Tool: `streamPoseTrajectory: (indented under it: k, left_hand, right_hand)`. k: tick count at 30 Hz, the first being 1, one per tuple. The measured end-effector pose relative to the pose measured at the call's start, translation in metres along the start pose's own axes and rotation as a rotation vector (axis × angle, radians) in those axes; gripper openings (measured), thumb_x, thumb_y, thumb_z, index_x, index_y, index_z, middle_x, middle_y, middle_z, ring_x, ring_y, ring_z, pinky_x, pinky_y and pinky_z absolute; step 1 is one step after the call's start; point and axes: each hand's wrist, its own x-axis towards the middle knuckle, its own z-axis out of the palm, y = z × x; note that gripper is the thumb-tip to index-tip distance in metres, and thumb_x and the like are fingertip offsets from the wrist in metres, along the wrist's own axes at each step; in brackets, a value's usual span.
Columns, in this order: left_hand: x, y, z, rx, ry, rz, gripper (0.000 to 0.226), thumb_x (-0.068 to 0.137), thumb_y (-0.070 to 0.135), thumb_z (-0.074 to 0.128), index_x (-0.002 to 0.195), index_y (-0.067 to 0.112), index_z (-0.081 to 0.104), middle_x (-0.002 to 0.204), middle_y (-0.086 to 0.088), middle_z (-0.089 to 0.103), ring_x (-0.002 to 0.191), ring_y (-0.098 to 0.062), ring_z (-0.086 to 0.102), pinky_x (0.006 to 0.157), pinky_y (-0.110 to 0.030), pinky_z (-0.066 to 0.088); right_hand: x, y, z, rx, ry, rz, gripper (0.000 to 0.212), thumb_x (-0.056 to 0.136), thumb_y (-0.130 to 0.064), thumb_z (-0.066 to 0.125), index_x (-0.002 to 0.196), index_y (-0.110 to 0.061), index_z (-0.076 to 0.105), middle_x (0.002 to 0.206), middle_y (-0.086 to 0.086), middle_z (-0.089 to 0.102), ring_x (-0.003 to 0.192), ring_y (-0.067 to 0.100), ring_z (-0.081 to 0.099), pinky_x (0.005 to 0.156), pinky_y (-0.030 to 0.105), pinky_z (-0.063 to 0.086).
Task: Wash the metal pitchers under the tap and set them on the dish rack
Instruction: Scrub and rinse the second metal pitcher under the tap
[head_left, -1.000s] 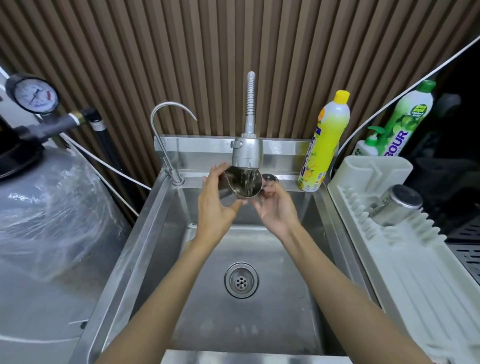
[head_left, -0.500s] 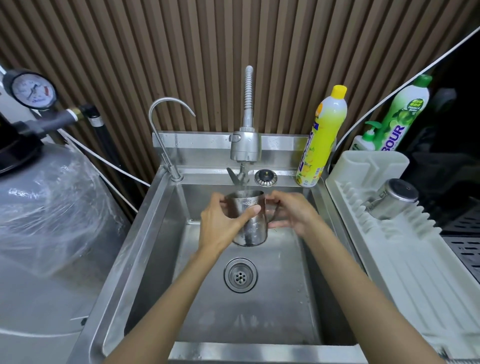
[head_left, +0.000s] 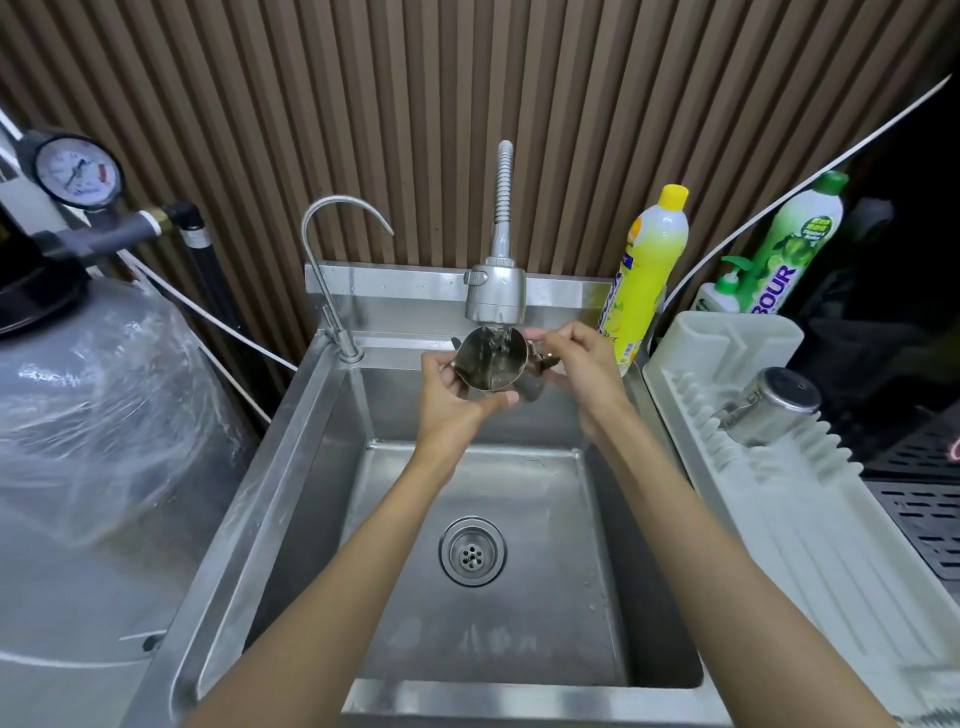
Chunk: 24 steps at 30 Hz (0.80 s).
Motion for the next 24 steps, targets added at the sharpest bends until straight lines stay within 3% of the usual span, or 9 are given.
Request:
streamPoseTrajectory:
  k: [2,6,9,11,14,17,19,21,24]
  left_hand:
    - [-0.002,0.004,-0.005,0.108,0.048,0.123,0.066,0.055,-0.008,0.082,0.098,0.016,0.038,0.103,-0.002,0.060,0.096,-0.012,0.058,0.085,-0.014,0.044]
    - [-0.014,0.012,-0.014,0.333,0.011,0.340,0.070,0.058,-0.004,0.081,0.118,0.007,0.046,0.121,0.003,0.053,0.106,0.002,0.051,0.086,0.000,0.038]
    - [-0.017,0.011,-0.022,0.492,-0.043,0.412,0.073,0.060,0.015,0.083,0.121,0.016,0.044,0.127,0.005,0.052,0.119,-0.014,0.051,0.099,-0.032,0.047]
    - [-0.022,0.015,-0.024,0.622,-0.027,0.415,0.070,0.058,0.028,0.084,0.116,0.017,0.046,0.119,0.003,0.057,0.113,-0.017,0.052,0.095,-0.037,0.046]
    - [-0.030,0.020,-0.019,0.707,0.056,0.366,0.067,0.054,0.043,0.084,0.105,0.018,0.048,0.104,0.003,0.060,0.100,-0.017,0.053,0.084,-0.033,0.046]
    - [-0.033,0.018,-0.012,0.627,0.115,0.204,0.063,0.054,0.051,0.082,0.095,0.020,0.045,0.093,0.005,0.061,0.088,-0.013,0.056,0.076,-0.029,0.047]
    - [-0.033,0.015,-0.008,0.438,0.140,0.023,0.055,0.058,0.044,0.083,0.091,0.018,0.047,0.086,0.007,0.060,0.084,-0.012,0.058,0.076,-0.027,0.047]
    - [-0.034,0.012,-0.002,0.116,0.104,-0.156,0.044,0.065,0.028,0.083,0.086,0.017,0.046,0.088,0.000,0.063,0.085,-0.018,0.061,0.078,-0.034,0.053]
    - [-0.036,0.007,0.008,-0.238,-0.001,-0.257,0.037,0.074,0.002,0.072,0.088,0.013,0.040,0.089,-0.006,0.065,0.072,-0.018,0.064,0.063,-0.028,0.057]
  right_hand:
    - [0.002,0.013,0.002,0.231,-0.079,0.087,0.031,0.084,0.000,0.052,0.058,-0.015,0.044,0.106,0.026,0.065,0.087,0.020,0.057,0.086,0.042,0.048]
    - [-0.006,0.036,0.011,0.703,-0.198,0.300,0.044,0.089,0.002,0.037,0.051,-0.014,0.054,0.075,-0.003,0.070,0.079,0.011,0.055,0.077,0.026,0.053]
    - [-0.013,0.047,0.013,0.813,-0.193,0.381,0.033,0.088,0.000,0.039,0.061,-0.014,0.053,0.066,-0.001,0.060,0.070,0.012,0.054,0.067,0.026,0.054]
    - [-0.018,0.049,0.012,0.743,-0.221,0.391,0.022,0.088,-0.004,0.040,0.070,-0.013,0.048,0.071,0.002,0.055,0.068,0.013,0.057,0.062,0.028,0.056]
    - [-0.022,0.050,0.001,0.532,-0.279,0.425,0.032,0.091,-0.009,0.037,0.063,-0.013,0.051,0.059,0.000,0.058,0.059,0.011,0.062,0.070,0.039,0.056]
    - [-0.015,0.038,-0.013,0.226,-0.301,0.452,0.030,0.092,-0.016,0.043,0.063,-0.014,0.049,0.074,0.005,0.055,0.067,0.018,0.063,0.057,0.039,0.058]
    - [-0.006,0.021,-0.020,0.045,-0.292,0.474,0.020,0.090,-0.016,0.049,0.071,-0.013,0.051,0.077,0.003,0.055,0.070,0.021,0.065,0.052,0.041,0.059]
    - [0.000,-0.002,-0.026,-0.128,-0.278,0.434,0.015,0.087,-0.012,0.053,0.073,-0.010,0.054,0.082,0.005,0.061,0.072,0.023,0.065,0.050,0.039,0.059]
    - [0.003,-0.027,-0.026,-0.343,-0.229,0.291,0.015,0.086,-0.013,0.054,0.074,-0.006,0.059,0.086,0.008,0.064,0.066,0.020,0.061,0.041,0.027,0.052]
